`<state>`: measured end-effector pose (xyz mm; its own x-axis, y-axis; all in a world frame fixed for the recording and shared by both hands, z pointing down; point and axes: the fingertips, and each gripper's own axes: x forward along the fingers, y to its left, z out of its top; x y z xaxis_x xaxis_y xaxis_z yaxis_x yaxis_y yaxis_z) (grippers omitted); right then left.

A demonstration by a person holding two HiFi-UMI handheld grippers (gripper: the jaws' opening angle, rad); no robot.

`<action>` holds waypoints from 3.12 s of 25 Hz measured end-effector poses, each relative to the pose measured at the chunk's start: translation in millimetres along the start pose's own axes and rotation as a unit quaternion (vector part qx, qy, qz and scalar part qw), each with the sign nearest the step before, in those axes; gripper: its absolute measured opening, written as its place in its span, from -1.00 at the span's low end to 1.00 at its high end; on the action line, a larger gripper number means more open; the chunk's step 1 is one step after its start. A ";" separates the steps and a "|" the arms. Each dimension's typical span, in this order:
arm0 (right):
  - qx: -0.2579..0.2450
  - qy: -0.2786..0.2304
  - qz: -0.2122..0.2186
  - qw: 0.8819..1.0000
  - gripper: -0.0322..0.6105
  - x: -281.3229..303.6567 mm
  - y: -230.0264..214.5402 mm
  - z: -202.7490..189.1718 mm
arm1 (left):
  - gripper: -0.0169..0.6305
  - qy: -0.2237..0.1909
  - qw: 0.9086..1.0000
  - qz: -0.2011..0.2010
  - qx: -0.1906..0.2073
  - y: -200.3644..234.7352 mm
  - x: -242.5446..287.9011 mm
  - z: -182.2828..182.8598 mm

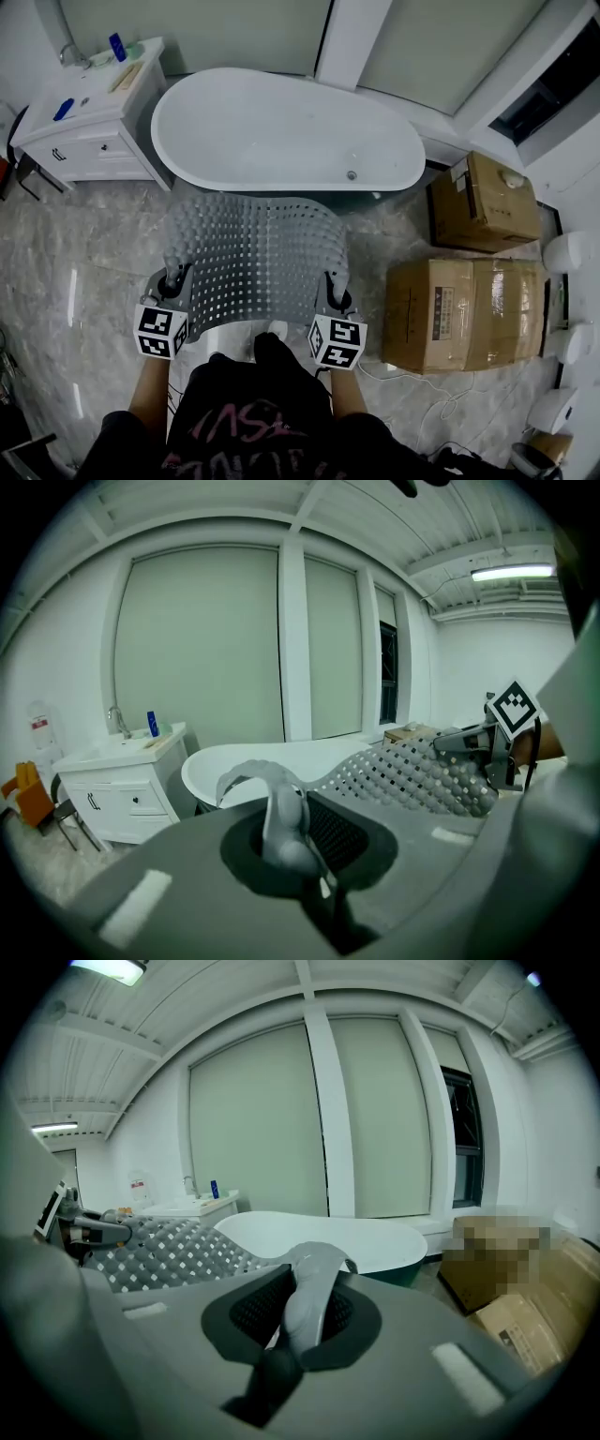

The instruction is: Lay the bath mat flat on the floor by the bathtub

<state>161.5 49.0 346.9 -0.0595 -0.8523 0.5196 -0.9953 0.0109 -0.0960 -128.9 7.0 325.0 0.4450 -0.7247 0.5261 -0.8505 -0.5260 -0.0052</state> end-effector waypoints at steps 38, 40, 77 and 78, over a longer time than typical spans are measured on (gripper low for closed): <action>-0.010 0.028 0.014 0.999 -0.74 32.8 7.2 -12.5 | -0.89 0.028 1.000 0.006 0.005 28.8 22.7 -15.2; -0.010 0.035 0.008 0.999 -0.74 35.8 8.7 -16.7 | -0.89 0.031 1.000 0.006 0.001 34.9 25.0 -18.8; -0.030 0.082 -0.019 0.996 -0.74 69.9 25.3 -61.1 | -0.89 0.067 0.997 -0.033 -0.008 65.1 68.3 -73.1; -0.031 0.083 -0.019 0.996 -0.74 72.5 25.0 -62.5 | -0.89 0.067 0.997 -0.034 -0.009 65.5 70.6 -75.0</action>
<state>127.6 20.1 435.2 -0.0292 -0.7552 0.6549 -0.9995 0.0171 -0.0249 -174.2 -45.2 425.6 0.4619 -0.6207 0.6336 -0.8244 -0.5639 0.0485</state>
